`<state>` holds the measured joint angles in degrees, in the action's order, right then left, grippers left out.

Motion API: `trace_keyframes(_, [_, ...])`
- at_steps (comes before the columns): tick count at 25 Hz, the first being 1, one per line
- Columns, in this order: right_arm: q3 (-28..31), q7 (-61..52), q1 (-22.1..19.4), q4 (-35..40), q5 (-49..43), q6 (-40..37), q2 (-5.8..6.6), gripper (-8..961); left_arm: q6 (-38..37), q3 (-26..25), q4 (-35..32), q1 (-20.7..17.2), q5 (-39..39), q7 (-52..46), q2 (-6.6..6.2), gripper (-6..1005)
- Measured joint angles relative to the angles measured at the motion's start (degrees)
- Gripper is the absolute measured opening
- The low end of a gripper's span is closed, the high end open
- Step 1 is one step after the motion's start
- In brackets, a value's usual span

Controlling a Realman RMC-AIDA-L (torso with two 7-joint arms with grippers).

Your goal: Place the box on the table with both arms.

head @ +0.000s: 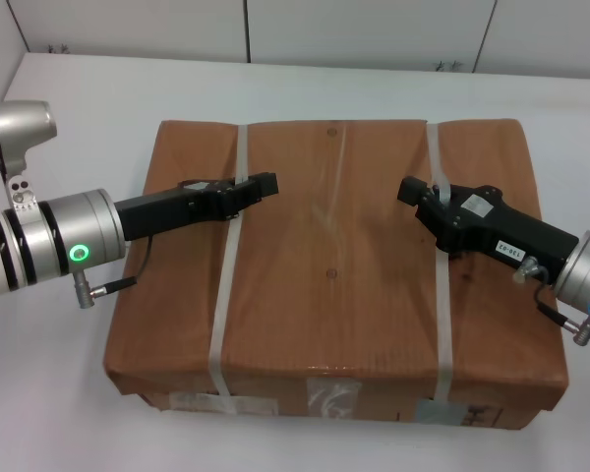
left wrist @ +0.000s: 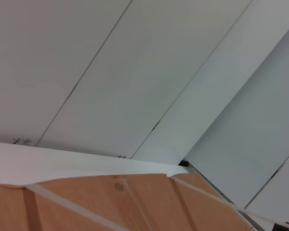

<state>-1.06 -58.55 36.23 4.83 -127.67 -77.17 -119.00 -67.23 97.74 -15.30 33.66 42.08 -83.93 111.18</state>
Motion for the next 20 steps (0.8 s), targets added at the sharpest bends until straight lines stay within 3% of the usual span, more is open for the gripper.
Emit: trace_keyframes(20, [0.0, -0.1, 0.0, 0.0, 0.0, 0.0, 0.0, 7, 0.0, 0.0, 0.2, 0.0, 0.0, 0.8, 0.0, 97])
